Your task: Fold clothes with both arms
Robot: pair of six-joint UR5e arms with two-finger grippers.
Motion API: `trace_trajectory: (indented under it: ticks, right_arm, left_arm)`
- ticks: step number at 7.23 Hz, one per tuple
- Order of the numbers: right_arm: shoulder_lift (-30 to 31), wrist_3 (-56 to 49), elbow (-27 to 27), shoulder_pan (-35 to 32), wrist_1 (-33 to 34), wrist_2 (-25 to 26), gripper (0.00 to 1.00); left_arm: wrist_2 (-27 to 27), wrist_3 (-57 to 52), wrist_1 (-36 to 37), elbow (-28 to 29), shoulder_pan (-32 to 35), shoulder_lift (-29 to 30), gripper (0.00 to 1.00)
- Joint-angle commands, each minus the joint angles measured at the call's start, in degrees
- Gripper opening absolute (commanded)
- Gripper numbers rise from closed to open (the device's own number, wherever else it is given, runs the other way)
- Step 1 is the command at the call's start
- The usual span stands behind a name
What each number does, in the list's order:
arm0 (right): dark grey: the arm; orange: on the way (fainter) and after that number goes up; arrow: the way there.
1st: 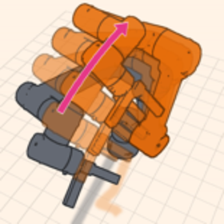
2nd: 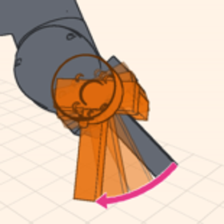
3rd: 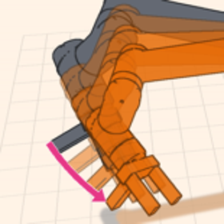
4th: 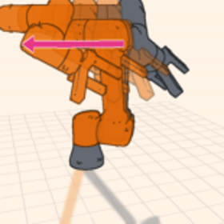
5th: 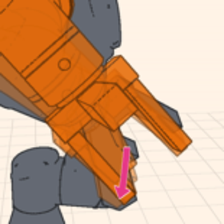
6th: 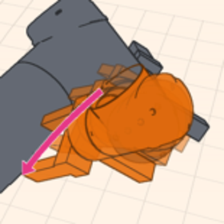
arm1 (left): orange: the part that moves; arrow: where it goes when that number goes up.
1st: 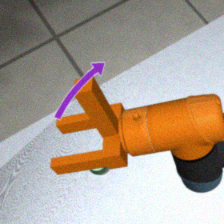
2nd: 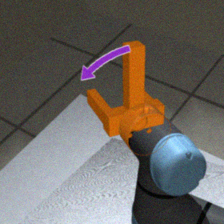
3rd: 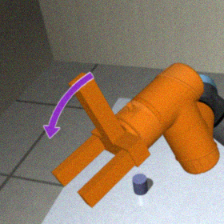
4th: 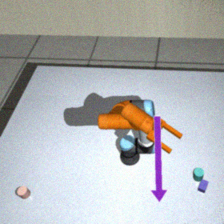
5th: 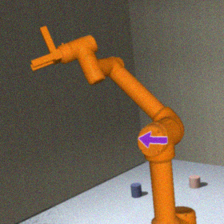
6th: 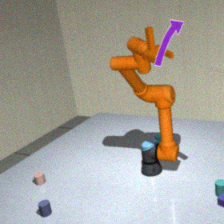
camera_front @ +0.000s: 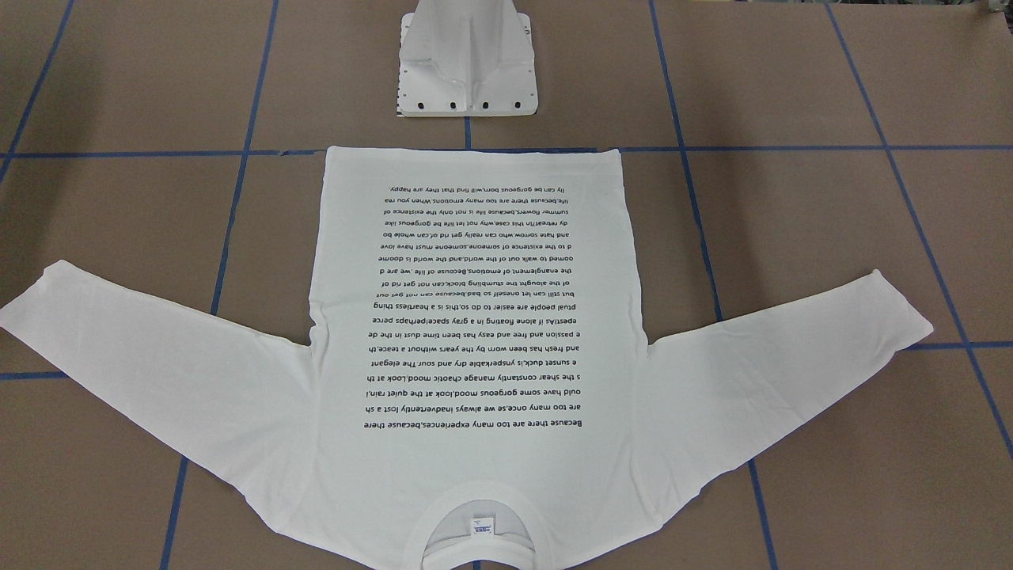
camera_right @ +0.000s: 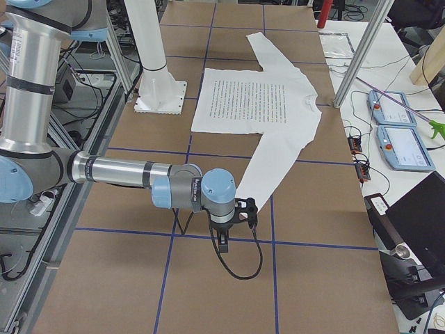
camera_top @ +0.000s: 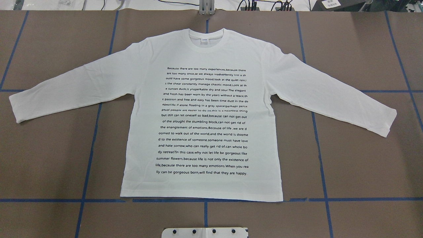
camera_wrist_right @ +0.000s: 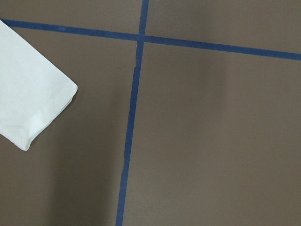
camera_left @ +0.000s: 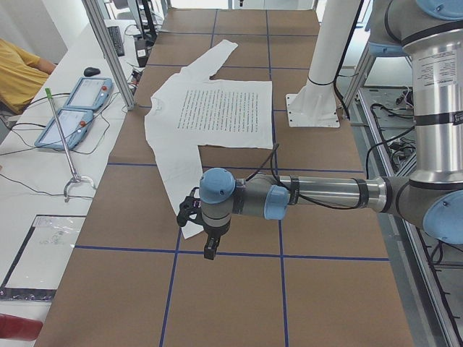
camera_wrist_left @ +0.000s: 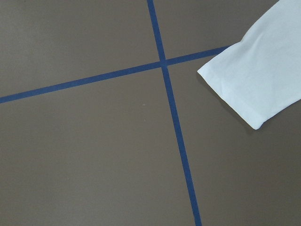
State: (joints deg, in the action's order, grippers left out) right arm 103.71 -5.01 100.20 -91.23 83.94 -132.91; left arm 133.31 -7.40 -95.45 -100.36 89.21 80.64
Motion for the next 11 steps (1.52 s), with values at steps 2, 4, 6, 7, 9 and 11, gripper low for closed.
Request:
trace_trajectory:
  ticks: [2,4,6,7,9,11]
  right_arm:
    - [-0.17,0.0,0.17,0.0,-0.09,0.02,1.0]
    - [-0.53,0.18,0.43,0.0,-4.62,-0.51,1.0]
    - [-1.83,2.79,0.87,2.61,-11.77,-0.51,1.0]
    - [-3.85,6.99,1.74,4.46,-11.78,-0.51,1.0]
    - [-3.87,29.08,1.84,15.33,-23.9,3.59,1.0]
    - [-3.69,40.75,1.31,23.87,-32.58,9.9,1.0]
  left_arm:
    - [0.19,-0.34,-3.05,-0.45,0.0,-0.04,1.0]
    - [-0.59,-0.25,-10.08,-0.89,0.0,-0.22,1.0]
    - [0.01,0.27,-18.5,-1.07,0.17,-0.31,1.0]
    - [-0.07,0.19,-21.59,-0.98,0.44,-0.74,1.0]
    - [-0.07,0.28,-29.41,-0.62,0.7,-0.39,1.0]
    - [0.11,0.19,-30.76,-0.28,0.79,-1.1,1.0]
